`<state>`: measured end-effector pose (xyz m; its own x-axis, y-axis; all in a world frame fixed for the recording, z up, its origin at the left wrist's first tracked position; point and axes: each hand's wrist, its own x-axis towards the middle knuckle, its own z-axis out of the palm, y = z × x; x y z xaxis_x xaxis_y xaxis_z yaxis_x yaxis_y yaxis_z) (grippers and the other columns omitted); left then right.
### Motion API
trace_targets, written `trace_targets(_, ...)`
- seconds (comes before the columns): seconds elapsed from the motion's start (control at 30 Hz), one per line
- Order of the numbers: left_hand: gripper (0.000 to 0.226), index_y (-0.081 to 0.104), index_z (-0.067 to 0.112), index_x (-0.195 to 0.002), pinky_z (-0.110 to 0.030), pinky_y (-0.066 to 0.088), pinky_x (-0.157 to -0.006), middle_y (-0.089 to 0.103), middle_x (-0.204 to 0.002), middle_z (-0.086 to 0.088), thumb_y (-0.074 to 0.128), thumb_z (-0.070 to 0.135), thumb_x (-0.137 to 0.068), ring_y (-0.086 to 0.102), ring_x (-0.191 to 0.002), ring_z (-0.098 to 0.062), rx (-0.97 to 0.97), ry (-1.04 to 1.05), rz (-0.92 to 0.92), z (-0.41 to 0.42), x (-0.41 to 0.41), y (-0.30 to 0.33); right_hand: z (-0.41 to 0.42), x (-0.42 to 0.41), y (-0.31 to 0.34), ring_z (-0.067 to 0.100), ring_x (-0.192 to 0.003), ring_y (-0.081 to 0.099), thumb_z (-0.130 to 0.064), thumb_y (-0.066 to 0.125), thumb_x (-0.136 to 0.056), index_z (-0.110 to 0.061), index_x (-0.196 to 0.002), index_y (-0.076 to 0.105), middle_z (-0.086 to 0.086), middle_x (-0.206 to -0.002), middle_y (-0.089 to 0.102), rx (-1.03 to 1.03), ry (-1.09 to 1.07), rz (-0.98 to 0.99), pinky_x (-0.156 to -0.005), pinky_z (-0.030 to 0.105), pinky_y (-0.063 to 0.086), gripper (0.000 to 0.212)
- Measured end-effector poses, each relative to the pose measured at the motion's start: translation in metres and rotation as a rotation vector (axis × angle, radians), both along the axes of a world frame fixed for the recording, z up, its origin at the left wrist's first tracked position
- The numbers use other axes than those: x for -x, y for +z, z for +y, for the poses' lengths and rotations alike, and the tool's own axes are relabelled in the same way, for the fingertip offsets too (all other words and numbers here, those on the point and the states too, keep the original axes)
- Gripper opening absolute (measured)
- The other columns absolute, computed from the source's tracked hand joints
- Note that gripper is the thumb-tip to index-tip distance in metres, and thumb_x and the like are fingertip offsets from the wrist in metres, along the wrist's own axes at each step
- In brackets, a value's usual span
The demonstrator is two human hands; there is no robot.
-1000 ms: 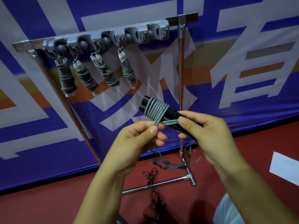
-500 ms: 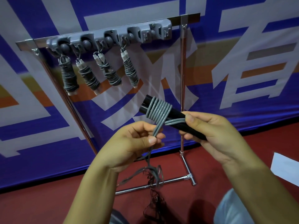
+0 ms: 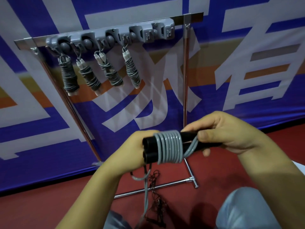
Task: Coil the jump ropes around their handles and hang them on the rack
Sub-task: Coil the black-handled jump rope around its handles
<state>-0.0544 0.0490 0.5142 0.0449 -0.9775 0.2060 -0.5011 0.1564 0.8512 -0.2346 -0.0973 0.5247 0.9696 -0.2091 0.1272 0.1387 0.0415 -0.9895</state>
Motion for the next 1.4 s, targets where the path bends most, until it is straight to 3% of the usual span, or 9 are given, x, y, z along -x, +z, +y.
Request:
trace_targets(0.13,0.013,0.065,0.034,-0.071,-0.020,0.043,-0.059,0.054,-0.066,0.012,0.067,0.022,-0.075,0.050,-0.060,-0.002,0.025,-0.067,-0.060,-0.006,0.003,-0.011,0.001,-0.001,0.007,0.005,-0.062,0.068,-0.036,0.076,-0.068,-0.020,-0.099,0.076,-0.002,-0.082,0.075,0.075,0.173,0.104,-0.054,0.016,0.053,0.035)
trace_targets(0.27,0.019,0.059,0.021,-0.074,-0.018,0.039,-0.063,0.049,-0.072,0.012,0.071,0.008,-0.078,0.043,-0.065,-0.005,0.057,-0.104,-0.222,-0.012,0.004,-0.013,-0.001,0.000,0.010,0.014,-0.068,0.069,-0.036,0.077,-0.069,-0.022,-0.102,0.075,0.001,-0.087,0.075,0.165,0.263,0.226,-0.057,0.019,0.054,0.036)
trace_targets(0.4,0.023,0.053,0.013,-0.077,-0.025,0.048,-0.077,0.056,-0.084,-0.002,0.069,-0.003,-0.079,0.055,-0.078,-0.013,0.078,-0.128,-0.216,-0.018,0.001,-0.011,0.000,0.001,0.016,0.015,-0.074,0.070,-0.013,0.075,-0.076,-0.021,-0.101,0.075,0.000,-0.086,0.075,0.279,0.267,0.318,-0.058,0.018,0.054,0.027)
trace_targets(0.53,0.025,0.053,0.011,-0.072,-0.038,0.054,-0.080,0.062,-0.083,-0.006,0.068,-0.008,-0.077,0.063,-0.079,-0.018,-0.003,-0.141,-0.217,-0.021,0.000,-0.009,0.001,0.001,0.021,0.038,-0.083,0.068,-0.019,0.073,-0.079,-0.020,-0.105,0.074,0.003,-0.092,0.075,0.430,0.284,0.432,-0.062,0.018,0.052,0.026)
trace_targets(0.7,0.028,0.048,0.012,-0.063,-0.021,0.045,-0.064,0.055,-0.069,-0.001,0.072,-0.002,-0.068,0.053,-0.065,-0.010,-0.006,-0.024,-0.399,-0.024,-0.004,-0.008,-0.001,-0.001,0.017,0.007,-0.059,0.065,-0.019,0.070,-0.084,-0.016,-0.106,0.074,0.010,-0.090,0.075,0.573,0.254,0.555,-0.066,0.018,0.049,0.022)
trace_targets(0.87,0.025,0.046,0.013,-0.064,-0.023,0.035,-0.050,0.044,-0.056,0.002,0.067,0.001,-0.070,0.037,-0.051,-0.006,-0.092,0.119,-0.388,-0.023,-0.003,-0.007,-0.005,-0.006,0.009,0.007,-0.057,0.065,-0.024,0.070,-0.085,-0.017,-0.099,0.075,0.011,-0.085,0.074,0.675,0.112,0.621,-0.063,0.013,0.046,0.017)
trace_targets(1.1,0.003,0.064,0.029,-0.084,-0.026,0.041,-0.052,0.052,-0.052,0.008,0.067,0.027,-0.084,0.048,-0.049,-0.006,-0.105,0.294,-0.517,-0.025,0.000,-0.005,-0.007,-0.013,0.003,0.009,-0.061,0.070,-0.030,0.070,-0.084,-0.026,-0.090,0.076,-0.003,-0.074,0.074,0.748,-0.193,0.634,-0.069,0.023,0.051,0.010)
trace_targets(1.2,0.007,0.067,0.028,-0.083,-0.026,0.043,-0.049,0.058,-0.054,0.005,0.066,0.035,-0.084,0.053,-0.047,-0.008,-0.087,0.352,-0.470,-0.024,0.002,-0.002,-0.006,-0.012,0.003,0.002,-0.057,0.067,-0.031,0.069,-0.085,-0.029,-0.090,0.075,-0.016,-0.065,0.070,0.738,-0.308,0.599,-0.061,0.017,0.048,0.009)
trace_targets(1.4,0.019,0.056,0.025,-0.071,-0.024,0.035,-0.046,0.049,-0.048,0.007,0.071,0.032,-0.081,0.040,-0.044,-0.006,-0.038,0.510,-0.313,-0.026,0.006,-0.001,0.000,-0.018,-0.001,0.001,-0.058,0.066,-0.028,0.070,-0.084,-0.037,-0.093,0.071,-0.007,-0.078,0.072,0.645,-0.565,0.420,-0.068,0.025,0.053,0.013)
